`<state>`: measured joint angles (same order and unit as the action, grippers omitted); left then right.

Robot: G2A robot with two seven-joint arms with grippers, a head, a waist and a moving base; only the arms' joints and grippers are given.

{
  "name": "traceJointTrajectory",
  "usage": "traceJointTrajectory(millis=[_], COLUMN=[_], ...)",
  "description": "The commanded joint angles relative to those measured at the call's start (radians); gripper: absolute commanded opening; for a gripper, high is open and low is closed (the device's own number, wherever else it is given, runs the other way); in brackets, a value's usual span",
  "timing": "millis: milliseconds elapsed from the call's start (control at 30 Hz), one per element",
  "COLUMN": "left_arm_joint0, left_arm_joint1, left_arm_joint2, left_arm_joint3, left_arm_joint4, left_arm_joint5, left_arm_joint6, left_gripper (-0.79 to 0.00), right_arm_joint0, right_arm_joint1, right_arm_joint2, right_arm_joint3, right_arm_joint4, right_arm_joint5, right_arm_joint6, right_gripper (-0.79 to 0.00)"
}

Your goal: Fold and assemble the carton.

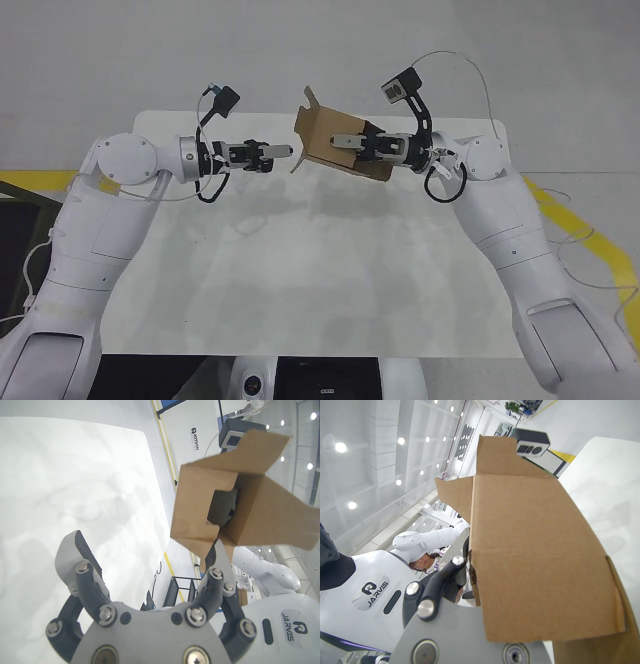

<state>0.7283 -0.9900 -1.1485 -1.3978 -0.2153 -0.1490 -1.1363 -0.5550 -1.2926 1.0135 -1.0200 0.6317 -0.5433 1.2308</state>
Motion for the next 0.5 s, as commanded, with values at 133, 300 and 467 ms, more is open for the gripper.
traceJointTrajectory(millis=[133,300,467], left_arm_joint0=[0.027,0.03,0.017], left_arm_joint1=[0.002,0.0,-0.003], left_arm_joint2=[0.009,0.026,0.036], left_arm_joint3=[-0.023,-0.043,-0.047], left_arm_joint4=[0.016,0.02,0.023], left_arm_joint5=[0.005,0.007,0.014], left_arm_joint6=[-0.002,-0.008,-0.002], left_gripper=[0.0,0.0,0.0], right_arm_joint0=[-0.001,-0.002,-0.008], right_arm_joint1=[-0.001,-0.001,-0.006], right_arm_joint2=[0.017,0.023,0.005], right_arm_joint3=[0.01,0.017,0.0], right_arm_joint4=[-0.018,-0.046,-0.076], right_arm_joint5=[-0.003,0.005,0.013], right_arm_joint6=[-0.077,-0.128,-0.139], right_gripper=[-0.785,-0.785,-0.785])
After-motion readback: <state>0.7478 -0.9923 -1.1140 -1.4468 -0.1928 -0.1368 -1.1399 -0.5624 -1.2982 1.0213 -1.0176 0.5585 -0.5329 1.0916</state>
